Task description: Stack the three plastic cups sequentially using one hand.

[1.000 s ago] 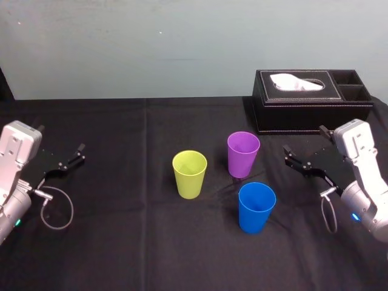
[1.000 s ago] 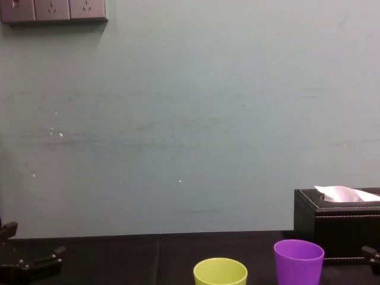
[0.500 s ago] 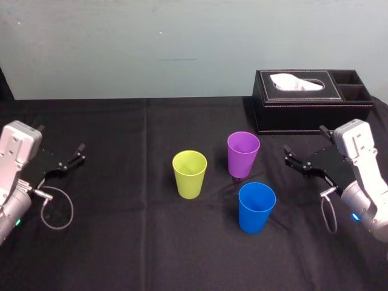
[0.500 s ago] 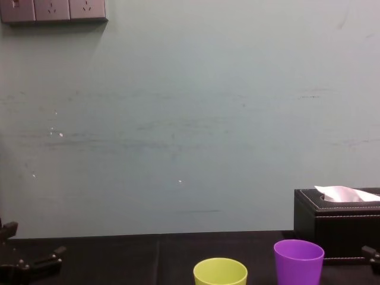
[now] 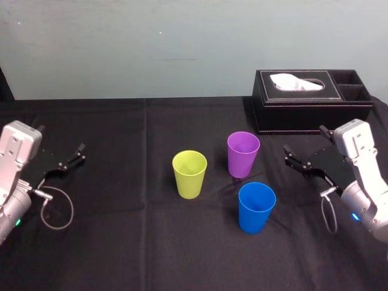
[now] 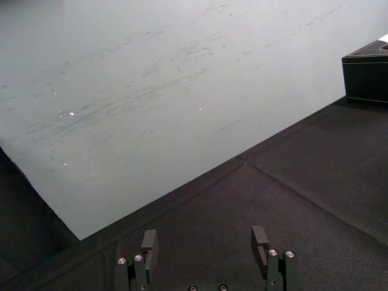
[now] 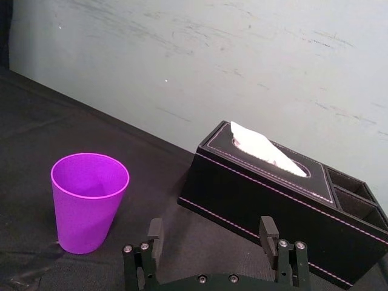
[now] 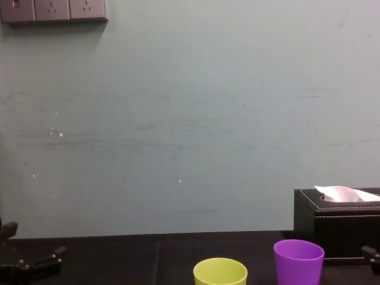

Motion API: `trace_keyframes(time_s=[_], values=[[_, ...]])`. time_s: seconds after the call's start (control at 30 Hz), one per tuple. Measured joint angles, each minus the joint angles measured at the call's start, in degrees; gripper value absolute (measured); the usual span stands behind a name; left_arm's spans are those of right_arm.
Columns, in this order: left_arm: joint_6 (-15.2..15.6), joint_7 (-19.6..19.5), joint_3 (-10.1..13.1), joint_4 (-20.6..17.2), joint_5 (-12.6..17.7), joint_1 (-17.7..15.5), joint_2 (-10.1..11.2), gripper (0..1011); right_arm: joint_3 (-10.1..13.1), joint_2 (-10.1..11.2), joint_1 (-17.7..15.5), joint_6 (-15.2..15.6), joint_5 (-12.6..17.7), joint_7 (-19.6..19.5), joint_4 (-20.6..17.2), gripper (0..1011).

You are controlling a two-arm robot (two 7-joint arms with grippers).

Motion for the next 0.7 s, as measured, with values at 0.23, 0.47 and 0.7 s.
trace_keyframes(time_s=[0.23, 0.47, 0.7], values=[[0.0, 0.0, 0.0, 0.0, 0.0, 0.0, 0.0, 1010, 0.0, 0.0, 0.0, 0.0, 0.0, 0.0, 0.0, 1000], [0.0, 0.0, 0.0, 0.0, 0.0, 0.0, 0.0, 1010, 0.3, -0.1, -0.2, 0.0, 0.0, 0.1, -0.1, 1000], [0.0, 0.0, 0.0, 0.0, 0.0, 0.0, 0.0, 1010, 1.8, 0.5, -1.4, 1.4, 0.3, 1.5, -2.5, 1000]])
